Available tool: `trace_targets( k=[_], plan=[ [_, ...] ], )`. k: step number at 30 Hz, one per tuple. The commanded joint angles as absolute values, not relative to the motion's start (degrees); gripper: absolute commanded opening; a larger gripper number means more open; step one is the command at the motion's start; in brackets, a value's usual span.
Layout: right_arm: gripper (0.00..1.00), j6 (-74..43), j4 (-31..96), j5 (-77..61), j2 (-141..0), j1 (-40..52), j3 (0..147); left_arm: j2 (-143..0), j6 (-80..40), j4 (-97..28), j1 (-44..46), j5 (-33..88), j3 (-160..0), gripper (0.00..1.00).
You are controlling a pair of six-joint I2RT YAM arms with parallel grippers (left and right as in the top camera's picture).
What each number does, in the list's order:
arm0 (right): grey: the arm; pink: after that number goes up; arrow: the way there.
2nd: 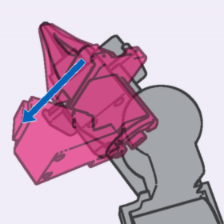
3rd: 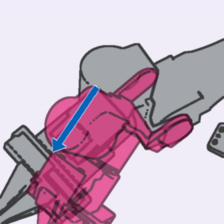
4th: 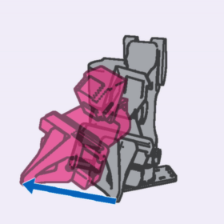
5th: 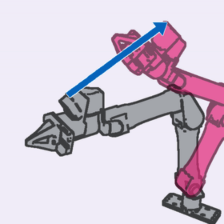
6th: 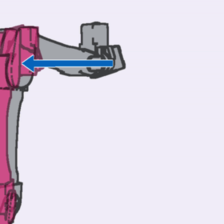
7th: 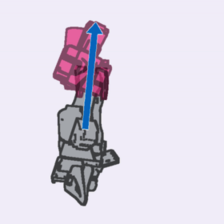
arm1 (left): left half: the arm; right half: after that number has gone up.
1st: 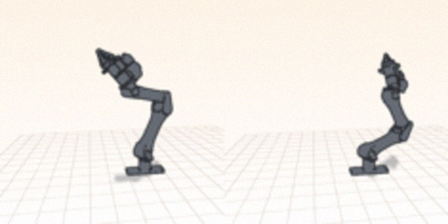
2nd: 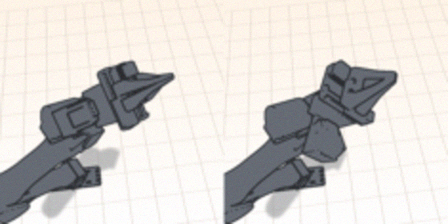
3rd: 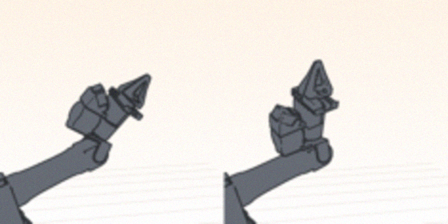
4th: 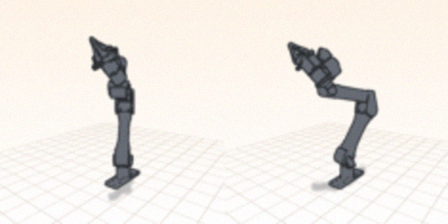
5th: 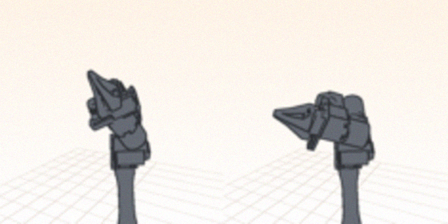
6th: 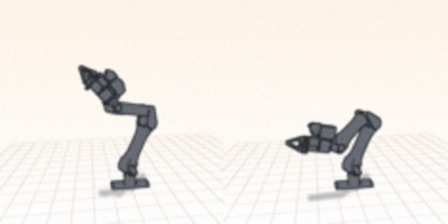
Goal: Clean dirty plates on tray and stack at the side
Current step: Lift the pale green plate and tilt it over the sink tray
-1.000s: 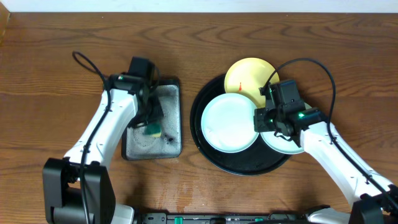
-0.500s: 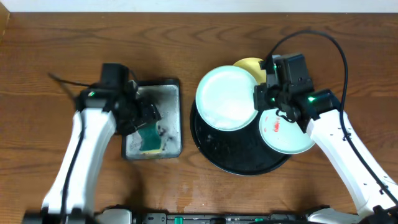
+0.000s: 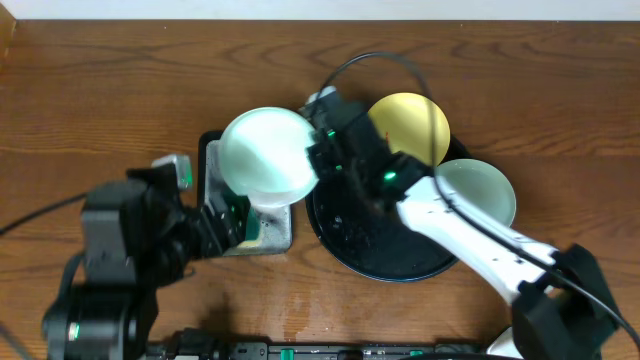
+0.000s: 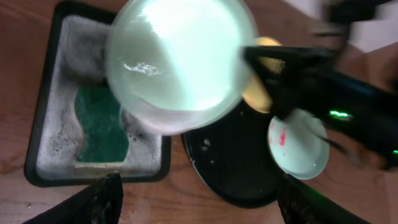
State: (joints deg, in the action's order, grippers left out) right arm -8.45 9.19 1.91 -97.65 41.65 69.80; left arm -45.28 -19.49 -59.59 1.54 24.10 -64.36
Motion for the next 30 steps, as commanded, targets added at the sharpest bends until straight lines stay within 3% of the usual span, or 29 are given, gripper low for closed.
trace_targets(
  k=[1, 9, 30],
  plan=[
    [0.01, 2.2, 4.0, 10.2, -97.6, 45.2, 70.7, -41.7, -18.9, -60.9, 1.3, 24.8, -64.8, 0.8],
    [0.01, 20.8, -2.4, 23.5, -93.9, 53.2, 70.7, -40.2, -18.9, -61.7, 1.3, 24.8, -64.8, 0.8],
    [0.01, 24.6, -5.1, 27.6, -90.2, 55.6, 70.7, -40.4, -18.9, -61.7, 1.3, 23.3, -64.7, 0.81]
  ],
)
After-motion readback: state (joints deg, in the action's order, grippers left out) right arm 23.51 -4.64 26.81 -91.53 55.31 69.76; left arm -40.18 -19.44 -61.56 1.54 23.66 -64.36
